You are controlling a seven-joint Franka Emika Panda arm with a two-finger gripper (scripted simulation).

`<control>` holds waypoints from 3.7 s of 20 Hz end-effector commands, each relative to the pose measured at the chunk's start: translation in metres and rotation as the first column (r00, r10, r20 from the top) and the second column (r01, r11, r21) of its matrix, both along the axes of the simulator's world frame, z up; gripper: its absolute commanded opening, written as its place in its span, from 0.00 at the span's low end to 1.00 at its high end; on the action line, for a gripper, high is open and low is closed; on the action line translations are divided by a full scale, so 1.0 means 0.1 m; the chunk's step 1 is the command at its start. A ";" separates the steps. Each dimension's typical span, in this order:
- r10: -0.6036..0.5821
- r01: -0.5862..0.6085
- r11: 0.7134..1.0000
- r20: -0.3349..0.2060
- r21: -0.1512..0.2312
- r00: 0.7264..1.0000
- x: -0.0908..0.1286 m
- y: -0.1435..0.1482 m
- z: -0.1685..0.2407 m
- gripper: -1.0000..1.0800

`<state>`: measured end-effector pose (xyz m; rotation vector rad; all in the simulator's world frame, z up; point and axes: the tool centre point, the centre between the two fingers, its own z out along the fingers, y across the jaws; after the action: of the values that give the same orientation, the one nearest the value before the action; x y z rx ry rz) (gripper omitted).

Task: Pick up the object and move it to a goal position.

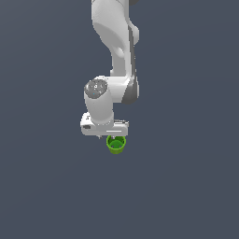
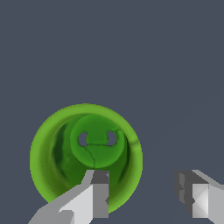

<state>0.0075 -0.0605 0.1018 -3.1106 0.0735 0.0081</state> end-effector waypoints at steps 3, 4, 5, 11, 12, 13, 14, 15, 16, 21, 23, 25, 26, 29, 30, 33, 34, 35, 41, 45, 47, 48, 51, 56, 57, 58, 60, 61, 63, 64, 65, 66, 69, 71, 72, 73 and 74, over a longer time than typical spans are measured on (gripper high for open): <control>0.001 -0.001 1.000 0.001 0.000 1.000 0.00 0.01 -0.03 0.62; 0.001 -0.001 1.000 0.001 0.000 1.000 0.00 0.01 -0.06 0.62; 0.001 -0.001 1.000 0.002 0.000 1.000 0.00 0.00 -0.09 0.62; 0.001 -0.001 1.000 0.003 0.000 1.000 0.00 0.00 -0.29 0.62; 0.001 -0.001 1.000 0.003 0.000 1.000 0.00 0.00 -0.30 0.62; 0.001 -0.001 1.000 0.003 0.000 1.000 0.00 0.00 -0.31 0.62; 0.001 -0.001 1.000 0.003 0.000 1.000 0.00 0.00 -0.31 0.00; 0.001 -0.001 1.000 0.003 0.000 1.000 0.00 0.00 -0.31 0.00; 0.001 -0.001 1.000 0.003 0.000 1.000 0.00 0.00 -0.31 0.00; 0.001 -0.001 1.000 0.003 0.000 1.000 0.00 0.00 -0.31 0.00; 0.001 -0.001 1.000 0.003 0.000 1.000 0.00 0.00 -0.31 0.00; 0.001 -0.001 1.000 0.004 0.000 1.000 0.00 0.00 -0.30 0.00; 0.001 -0.001 1.000 0.004 0.000 1.000 0.00 0.01 -0.29 0.00; 0.001 -0.001 1.000 0.004 0.000 1.000 -0.01 0.03 -0.24 0.00; 0.001 -0.001 1.000 0.004 0.000 1.000 -0.02 0.04 -0.22 0.00; 0.001 -0.001 1.000 0.004 0.000 1.000 -0.04 0.10 -0.10 0.00; 0.001 -0.001 1.000 0.004 0.000 1.000 -0.05 0.12 -0.06 0.00; 0.001 -0.001 1.000 0.004 0.000 1.000 -0.06 0.14 0.00 0.00; 0.001 -0.001 1.000 0.004 0.000 1.000 -0.15 0.35 0.44 0.00; 0.001 -0.001 1.000 0.004 -0.001 1.000 -0.23 0.54 0.83 0.00; 0.001 -0.001 1.000 0.004 -0.001 1.000 -0.28 0.64 1.06 0.00; 0.001 -0.001 1.000 0.004 -0.002 1.000 -0.30 0.69 1.17 0.00; 0.001 -0.001 1.000 0.004 -0.002 1.000 -0.37 0.85 1.52 0.00; 0.001 -0.001 1.000 0.004 -0.003 1.000 -0.48 1.11 2.09 0.00; 0.001 -0.001 1.000 0.004 -0.003 1.000 -0.50 1.17 2.20 0.00; 0.001 -0.001 1.000 0.004 -0.003 1.000 -0.52 1.22 2.31 0.00; 0.001 -0.001 1.000 0.004 -0.003 1.000 -0.56 1.32 2.53 0.00; 0.001 -0.001 1.000 0.004 -0.003 1.000 -0.58 1.37 2.64 0.00; 0.001 -0.001 1.000 0.004 -0.003 1.000 -0.62 1.47 2.86 0.00; 0.001 -0.001 1.000 0.004 -0.003 1.000 -0.63 1.52 2.97 0.00; 0.001 -0.001 1.000 0.004 -0.003 1.000 -0.65 1.57 3.07 0.00; 0.001 -0.001 1.000 0.004 -0.003 1.000 -0.67 1.62 3.18 0.00; 0.001 -0.001 1.000 0.003 -0.002 1.000 -0.71 1.76 3.47 0.00; 0.001 -0.001 1.000 0.003 -0.001 1.000 -0.73 1.84 3.64 0.00; 0.001 -0.001 1.000 0.003 -0.001 1.000 -0.74 1.88 3.72 0.00; 0.001 -0.001 1.000 0.003 -0.001 1.000 -0.75 1.91 3.79 0.00; 0.001 -0.001 1.000 0.003 -0.001 1.000 -0.76 1.94 3.85 0.00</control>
<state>-0.0668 0.1287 0.4752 -3.1121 0.0707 0.0043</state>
